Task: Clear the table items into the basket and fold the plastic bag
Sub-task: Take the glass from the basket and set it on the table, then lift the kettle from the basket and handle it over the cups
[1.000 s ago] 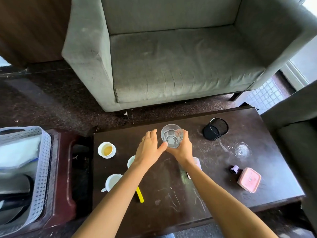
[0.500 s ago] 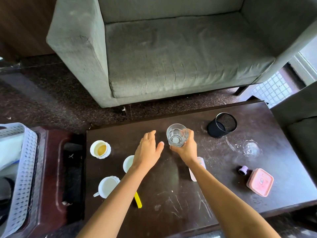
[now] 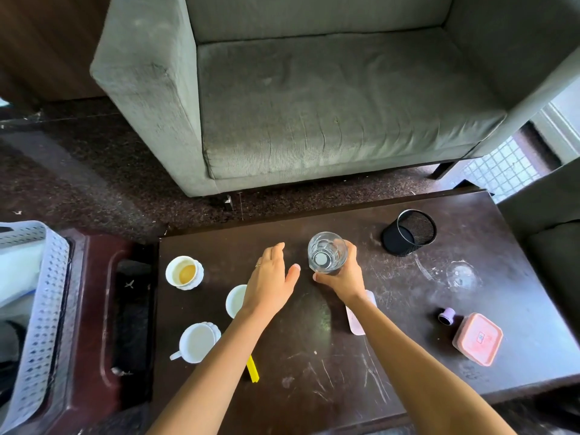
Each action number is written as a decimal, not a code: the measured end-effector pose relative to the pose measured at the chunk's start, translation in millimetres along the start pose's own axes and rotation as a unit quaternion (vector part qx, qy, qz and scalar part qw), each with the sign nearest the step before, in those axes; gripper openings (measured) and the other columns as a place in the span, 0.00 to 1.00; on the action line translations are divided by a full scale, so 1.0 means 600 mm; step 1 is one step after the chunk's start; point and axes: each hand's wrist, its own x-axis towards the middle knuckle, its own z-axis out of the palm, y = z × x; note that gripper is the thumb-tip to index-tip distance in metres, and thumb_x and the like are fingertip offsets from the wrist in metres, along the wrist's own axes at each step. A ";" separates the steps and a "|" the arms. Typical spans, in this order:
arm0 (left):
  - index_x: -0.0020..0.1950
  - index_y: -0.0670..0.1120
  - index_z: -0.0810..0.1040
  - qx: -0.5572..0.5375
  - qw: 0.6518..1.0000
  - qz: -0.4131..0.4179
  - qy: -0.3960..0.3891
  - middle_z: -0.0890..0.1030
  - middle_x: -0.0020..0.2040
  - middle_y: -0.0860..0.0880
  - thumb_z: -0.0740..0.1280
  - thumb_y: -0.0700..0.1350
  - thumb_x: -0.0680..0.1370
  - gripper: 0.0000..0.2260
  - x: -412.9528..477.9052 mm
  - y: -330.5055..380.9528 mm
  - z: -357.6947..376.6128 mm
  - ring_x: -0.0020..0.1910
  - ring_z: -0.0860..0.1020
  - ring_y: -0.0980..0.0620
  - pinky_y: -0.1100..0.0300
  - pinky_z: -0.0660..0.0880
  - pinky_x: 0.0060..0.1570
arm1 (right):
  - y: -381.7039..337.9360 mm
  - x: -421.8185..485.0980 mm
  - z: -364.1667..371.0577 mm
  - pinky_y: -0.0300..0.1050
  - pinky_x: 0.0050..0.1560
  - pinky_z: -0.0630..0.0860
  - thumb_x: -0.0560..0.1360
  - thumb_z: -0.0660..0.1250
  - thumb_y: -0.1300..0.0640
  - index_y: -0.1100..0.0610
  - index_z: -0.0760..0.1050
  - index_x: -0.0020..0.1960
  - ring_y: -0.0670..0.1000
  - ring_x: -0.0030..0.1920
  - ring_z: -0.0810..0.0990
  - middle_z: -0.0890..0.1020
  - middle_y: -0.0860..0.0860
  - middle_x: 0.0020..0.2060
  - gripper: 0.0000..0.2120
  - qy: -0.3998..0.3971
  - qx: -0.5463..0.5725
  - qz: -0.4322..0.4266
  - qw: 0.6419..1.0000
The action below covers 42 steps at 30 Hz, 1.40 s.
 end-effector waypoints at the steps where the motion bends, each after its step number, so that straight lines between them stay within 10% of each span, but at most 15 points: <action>1: 0.74 0.46 0.60 -0.002 1.000 0.001 0.002 0.67 0.72 0.46 0.58 0.53 0.80 0.24 -0.003 0.002 -0.004 0.67 0.70 0.47 0.53 0.74 0.59 | -0.004 -0.006 -0.004 0.45 0.64 0.70 0.59 0.82 0.60 0.50 0.56 0.71 0.50 0.63 0.74 0.74 0.47 0.63 0.49 -0.006 -0.003 -0.007 1.000; 6: 0.74 0.45 0.60 -0.016 1.000 0.000 0.019 0.66 0.72 0.45 0.58 0.52 0.80 0.24 -0.026 0.010 -0.033 0.68 0.70 0.46 0.52 0.72 0.61 | -0.044 -0.052 -0.021 0.39 0.73 0.56 0.60 0.82 0.55 0.51 0.50 0.77 0.43 0.75 0.57 0.56 0.46 0.76 0.56 0.027 -0.029 -0.098 0.994; 13: 0.73 0.44 0.61 -0.068 0.994 -0.050 0.072 0.67 0.71 0.45 0.58 0.51 0.80 0.23 -0.088 -0.015 -0.096 0.67 0.70 0.46 0.49 0.72 0.61 | -0.155 -0.122 0.007 0.22 0.67 0.51 0.70 0.75 0.55 0.48 0.52 0.76 0.43 0.76 0.55 0.59 0.47 0.76 0.43 -0.020 -0.059 -0.205 0.977; 23: 0.70 0.40 0.66 -0.110 0.964 -0.161 0.182 0.72 0.66 0.42 0.62 0.47 0.79 0.21 -0.260 -0.164 -0.208 0.65 0.72 0.44 0.51 0.71 0.60 | -0.326 -0.213 0.191 0.38 0.61 0.70 0.77 0.66 0.57 0.55 0.70 0.65 0.45 0.59 0.73 0.74 0.48 0.61 0.18 -0.137 -0.058 -0.294 0.944; 38: 0.70 0.41 0.66 -0.208 0.883 -0.310 0.284 0.72 0.66 0.43 0.62 0.46 0.79 0.20 -0.421 -0.374 -0.296 0.62 0.75 0.45 0.51 0.72 0.62 | -0.475 -0.365 0.502 0.42 0.61 0.71 0.80 0.62 0.50 0.61 0.70 0.66 0.49 0.62 0.75 0.77 0.54 0.61 0.19 -0.358 -0.081 -0.340 0.866; 42: 0.69 0.41 0.67 -0.220 0.872 -0.320 0.298 0.72 0.66 0.43 0.62 0.45 0.79 0.20 -0.425 -0.401 -0.302 0.61 0.75 0.45 0.54 0.72 0.60 | -0.486 -0.380 0.546 0.33 0.40 0.71 0.81 0.59 0.49 0.59 0.74 0.55 0.37 0.38 0.76 0.79 0.46 0.38 0.14 -0.395 -0.085 -0.302 0.863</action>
